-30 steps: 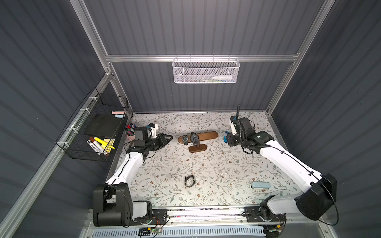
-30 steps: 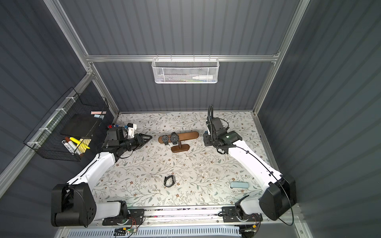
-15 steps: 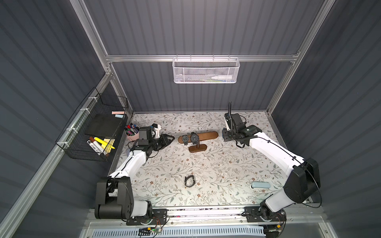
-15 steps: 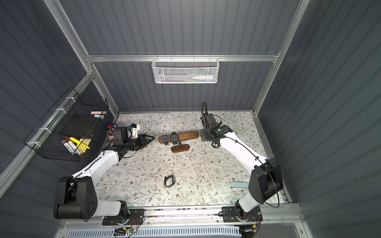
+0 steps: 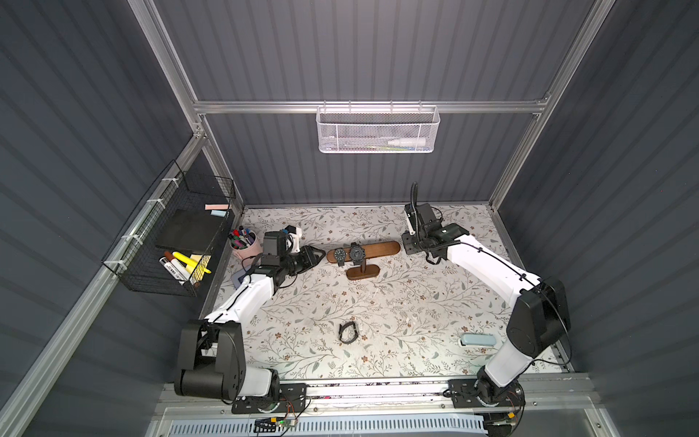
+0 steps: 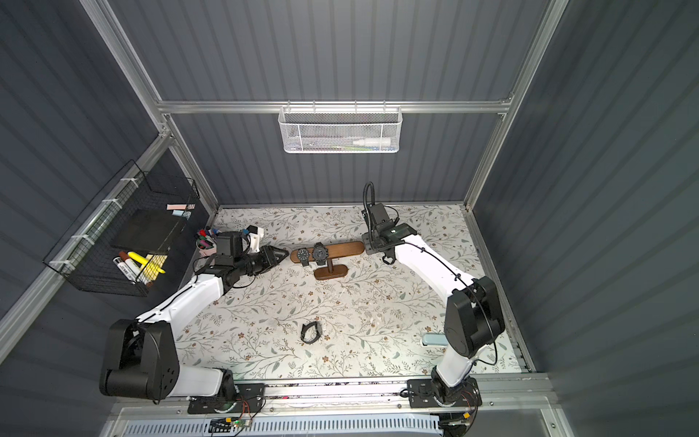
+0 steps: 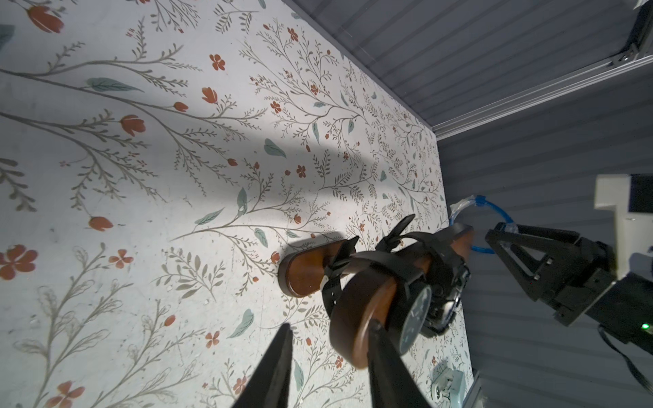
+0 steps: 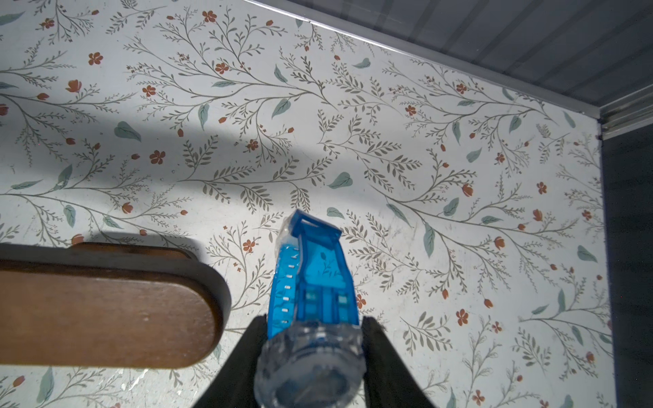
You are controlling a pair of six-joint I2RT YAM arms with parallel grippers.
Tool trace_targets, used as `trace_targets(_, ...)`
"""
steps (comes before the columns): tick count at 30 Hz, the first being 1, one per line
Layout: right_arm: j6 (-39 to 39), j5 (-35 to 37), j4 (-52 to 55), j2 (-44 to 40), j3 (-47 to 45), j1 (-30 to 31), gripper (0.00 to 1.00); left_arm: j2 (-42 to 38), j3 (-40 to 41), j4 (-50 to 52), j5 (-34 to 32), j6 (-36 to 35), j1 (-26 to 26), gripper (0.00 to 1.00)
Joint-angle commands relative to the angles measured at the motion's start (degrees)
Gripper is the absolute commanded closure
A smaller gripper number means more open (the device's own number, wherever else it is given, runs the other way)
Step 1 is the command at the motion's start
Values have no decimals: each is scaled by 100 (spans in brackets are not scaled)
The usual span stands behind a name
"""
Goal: Place watch on stand
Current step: Pick up the watch at the center of the board, then place the watch on the stand.
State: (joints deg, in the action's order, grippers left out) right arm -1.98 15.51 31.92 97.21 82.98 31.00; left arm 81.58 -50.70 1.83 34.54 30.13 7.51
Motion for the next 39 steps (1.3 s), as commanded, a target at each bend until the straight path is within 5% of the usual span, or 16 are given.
trace_targets(1, 119, 15, 185, 50, 207, -17, 80, 73, -235, 238, -355, -228, 138, 64)
trace_targets(13, 28, -451, 431, 100, 307, -3, 80, 142, -199, 271, -333, -328, 141, 64)
trace_targets(39, -200, -98, 1068, 583, 907, 638, 81, 78, -197, 348, -227, -368, 146, 62)
